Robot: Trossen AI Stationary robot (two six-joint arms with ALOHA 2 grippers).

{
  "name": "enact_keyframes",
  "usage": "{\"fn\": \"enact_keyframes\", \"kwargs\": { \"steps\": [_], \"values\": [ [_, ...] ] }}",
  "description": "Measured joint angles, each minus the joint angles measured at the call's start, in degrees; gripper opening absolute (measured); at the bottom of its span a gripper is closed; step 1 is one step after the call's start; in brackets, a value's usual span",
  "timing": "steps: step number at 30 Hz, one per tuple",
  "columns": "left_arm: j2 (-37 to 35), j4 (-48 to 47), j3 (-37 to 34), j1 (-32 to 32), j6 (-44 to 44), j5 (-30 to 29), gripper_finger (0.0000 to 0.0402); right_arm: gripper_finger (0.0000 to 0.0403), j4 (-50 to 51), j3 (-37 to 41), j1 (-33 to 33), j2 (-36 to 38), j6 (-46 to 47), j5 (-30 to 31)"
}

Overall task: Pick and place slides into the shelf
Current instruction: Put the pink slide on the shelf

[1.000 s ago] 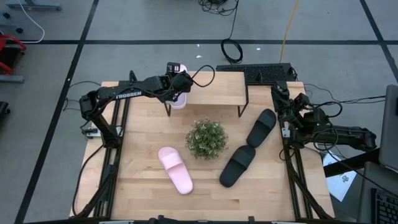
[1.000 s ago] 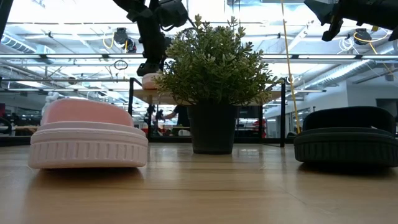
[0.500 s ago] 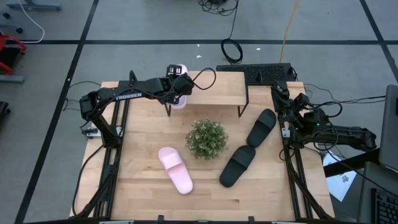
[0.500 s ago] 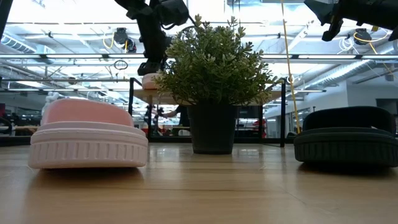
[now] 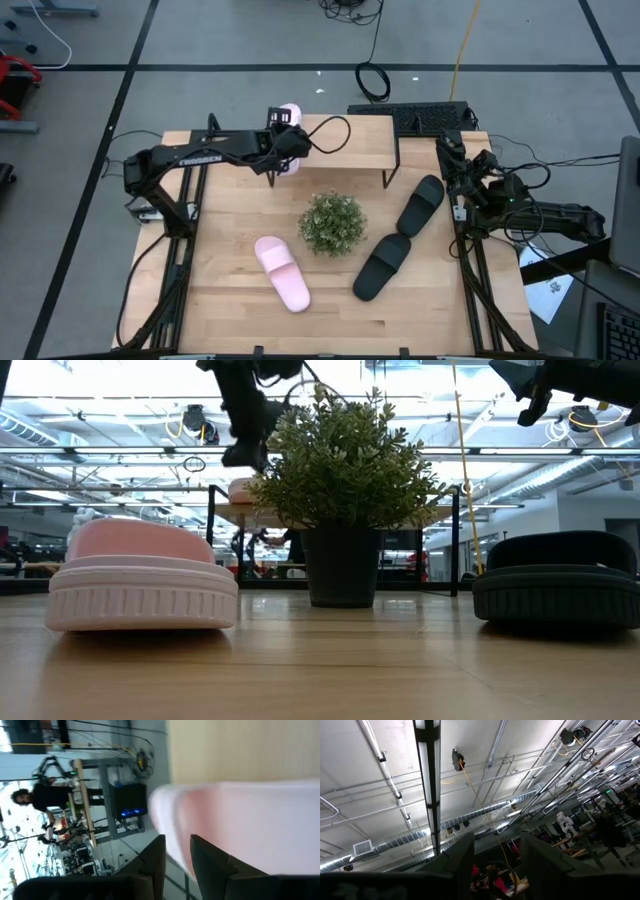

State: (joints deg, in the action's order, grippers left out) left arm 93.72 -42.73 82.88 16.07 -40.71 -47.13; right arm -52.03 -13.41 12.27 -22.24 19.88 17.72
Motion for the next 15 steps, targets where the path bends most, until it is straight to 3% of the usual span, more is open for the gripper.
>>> {"fn": "enact_keyframes", "kwargs": {
  "steps": [9,15],
  "values": [
    [-7.84,-11.20,3.40,-9.74,11.77,-1.34,0.0097,0.0148,-0.13,0.00,0.02,-0.02,0.00,0.00],
    [-13.18,-24.32,6.29,-19.84,31.95,7.67,0.0097,0.0148,-0.08,-0.02,0.00,-0.38,-0.03,0.00]
  ]
}}
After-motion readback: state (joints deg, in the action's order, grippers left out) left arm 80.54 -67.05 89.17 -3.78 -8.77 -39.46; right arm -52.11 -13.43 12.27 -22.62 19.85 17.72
